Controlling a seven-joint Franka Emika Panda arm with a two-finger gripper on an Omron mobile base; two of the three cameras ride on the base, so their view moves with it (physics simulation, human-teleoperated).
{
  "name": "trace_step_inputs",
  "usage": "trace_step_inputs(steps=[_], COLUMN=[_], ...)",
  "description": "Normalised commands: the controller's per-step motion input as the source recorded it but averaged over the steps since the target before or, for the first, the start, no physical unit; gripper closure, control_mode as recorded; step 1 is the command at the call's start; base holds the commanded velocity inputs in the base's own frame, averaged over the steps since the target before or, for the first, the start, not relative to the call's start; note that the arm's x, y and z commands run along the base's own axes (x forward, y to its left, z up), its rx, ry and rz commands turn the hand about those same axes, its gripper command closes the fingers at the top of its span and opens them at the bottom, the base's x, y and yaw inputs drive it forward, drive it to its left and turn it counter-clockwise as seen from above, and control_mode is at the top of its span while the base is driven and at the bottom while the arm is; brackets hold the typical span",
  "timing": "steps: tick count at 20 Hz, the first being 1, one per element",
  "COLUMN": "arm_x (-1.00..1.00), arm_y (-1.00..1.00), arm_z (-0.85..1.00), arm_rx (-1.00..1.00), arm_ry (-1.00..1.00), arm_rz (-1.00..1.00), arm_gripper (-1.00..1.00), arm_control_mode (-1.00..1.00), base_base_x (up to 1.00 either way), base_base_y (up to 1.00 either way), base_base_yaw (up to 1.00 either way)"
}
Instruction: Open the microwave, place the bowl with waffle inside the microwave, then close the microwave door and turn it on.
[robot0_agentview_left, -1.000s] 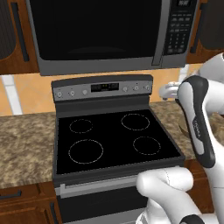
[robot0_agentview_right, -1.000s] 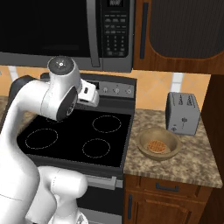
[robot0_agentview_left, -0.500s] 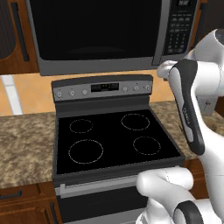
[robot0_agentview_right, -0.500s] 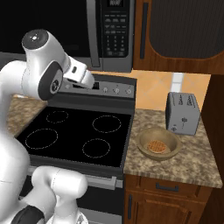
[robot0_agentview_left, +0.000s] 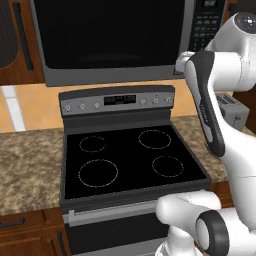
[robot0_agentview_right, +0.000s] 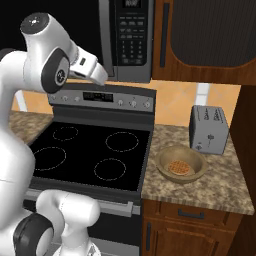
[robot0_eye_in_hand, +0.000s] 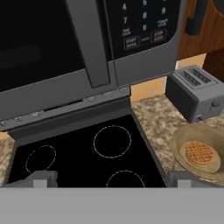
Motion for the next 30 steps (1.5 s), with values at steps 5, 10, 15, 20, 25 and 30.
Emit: trace_step_inputs(steps=[5,10,15,20,25,30], arm_x=[0.33,0.38,0.43,0.36,0.45,0.52], arm_y=[0.00,0.00,-0.01,-0.13,-0.06,-0.09], arm_z=[0.14,0.00,0.00,0.00,-0.07,-0.21], arm_rx=[0.00,0.00,0.00,-0.02,-0.04,0.00], arm_ry=[-0.15,-0.22,-0.17,-0.04,0.00,-0.02], arm_rz=[0.00,0.00,0.00,0.05,0.16,0.16], arm_gripper=[-1.00,-1.00,-1.00,-1.00,-1.00,-1.00], arm_control_mode=[-1.00,-1.00,-1.00,-1.00,-1.00,-1.00], base_base_x=[0.00,0.00,0.00,0.00,0.00,0.00], base_base_y=[0.00,0.00,0.00,0.00,0.00,0.00], base_base_yaw=[0.00,0.00,0.00,0.00,0.00,0.00])
